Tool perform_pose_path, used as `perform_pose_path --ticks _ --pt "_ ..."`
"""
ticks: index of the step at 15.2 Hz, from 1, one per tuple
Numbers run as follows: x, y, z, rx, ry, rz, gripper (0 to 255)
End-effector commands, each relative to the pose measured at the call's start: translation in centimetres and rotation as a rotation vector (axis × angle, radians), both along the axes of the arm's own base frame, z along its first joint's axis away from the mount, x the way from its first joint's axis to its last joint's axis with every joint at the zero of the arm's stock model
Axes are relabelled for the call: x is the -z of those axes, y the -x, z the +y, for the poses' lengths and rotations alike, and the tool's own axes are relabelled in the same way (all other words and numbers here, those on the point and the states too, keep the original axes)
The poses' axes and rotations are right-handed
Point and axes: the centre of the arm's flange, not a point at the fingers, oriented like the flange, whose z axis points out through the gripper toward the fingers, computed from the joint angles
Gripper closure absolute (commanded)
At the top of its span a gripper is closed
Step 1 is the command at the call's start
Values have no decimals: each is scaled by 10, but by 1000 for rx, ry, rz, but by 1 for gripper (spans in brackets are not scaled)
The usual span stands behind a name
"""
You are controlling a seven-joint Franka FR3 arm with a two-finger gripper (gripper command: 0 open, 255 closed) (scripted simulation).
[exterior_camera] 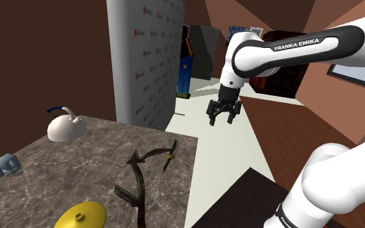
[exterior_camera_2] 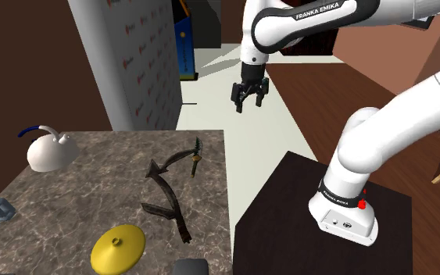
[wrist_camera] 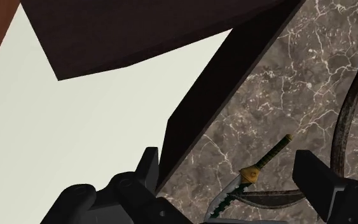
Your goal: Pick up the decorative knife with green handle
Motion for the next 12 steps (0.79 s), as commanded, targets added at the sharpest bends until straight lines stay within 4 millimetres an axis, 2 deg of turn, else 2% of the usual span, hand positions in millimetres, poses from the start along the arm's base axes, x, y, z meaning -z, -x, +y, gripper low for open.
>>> perform_pose_path --ticks 1,12 --pt "22 -16 4 28 -6 -10 0" --pt "134 -98 24 172 -35 -51 0"
